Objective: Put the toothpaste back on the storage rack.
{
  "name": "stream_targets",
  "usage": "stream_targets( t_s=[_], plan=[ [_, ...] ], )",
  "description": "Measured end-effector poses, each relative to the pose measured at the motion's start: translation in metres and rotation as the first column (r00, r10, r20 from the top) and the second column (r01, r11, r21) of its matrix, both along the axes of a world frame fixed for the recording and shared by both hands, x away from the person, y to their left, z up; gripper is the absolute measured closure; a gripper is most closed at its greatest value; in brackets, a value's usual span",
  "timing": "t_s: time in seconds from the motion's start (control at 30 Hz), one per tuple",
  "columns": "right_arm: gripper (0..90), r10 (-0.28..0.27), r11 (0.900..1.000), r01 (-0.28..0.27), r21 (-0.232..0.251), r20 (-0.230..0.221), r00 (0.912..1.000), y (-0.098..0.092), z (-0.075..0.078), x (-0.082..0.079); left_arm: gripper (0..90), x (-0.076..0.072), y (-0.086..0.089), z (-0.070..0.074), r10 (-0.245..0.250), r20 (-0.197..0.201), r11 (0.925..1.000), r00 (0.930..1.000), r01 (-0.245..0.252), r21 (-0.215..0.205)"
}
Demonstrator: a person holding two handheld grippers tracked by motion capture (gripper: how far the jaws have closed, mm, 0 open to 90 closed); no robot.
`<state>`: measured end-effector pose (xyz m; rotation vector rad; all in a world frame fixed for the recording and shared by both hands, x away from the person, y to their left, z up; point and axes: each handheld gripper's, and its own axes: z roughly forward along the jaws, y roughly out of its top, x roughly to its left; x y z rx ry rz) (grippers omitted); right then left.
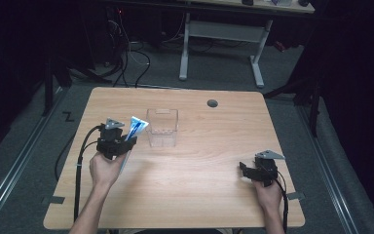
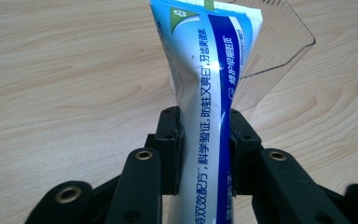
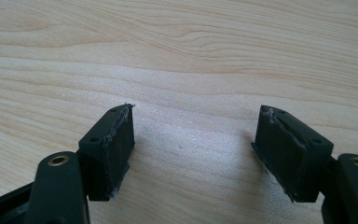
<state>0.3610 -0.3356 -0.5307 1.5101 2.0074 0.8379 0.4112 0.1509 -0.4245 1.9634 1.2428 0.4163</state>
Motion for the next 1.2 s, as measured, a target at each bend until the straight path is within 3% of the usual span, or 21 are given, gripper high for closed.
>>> stream_targets(
  t_s=[0.3, 1.2],
  plan=[
    [28.6, 0.000, 1.000, 0.000, 0.000, 0.000, 1.0000, 0.000, 0.000, 0.000, 70.9, 0.004, -0.005, 0.007, -0.019, 0.007, 0.9992, 0.9998, 0.019, -0.035],
    [28.6, -0.001, 1.000, 0.001, -0.001, 0.000, 1.0000, 0.000, 0.000, 0.000, 70.8, 0.022, -0.030, 0.041, -0.079, 0.057, 0.9932, 0.9953, 0.083, -0.082]
  ],
)
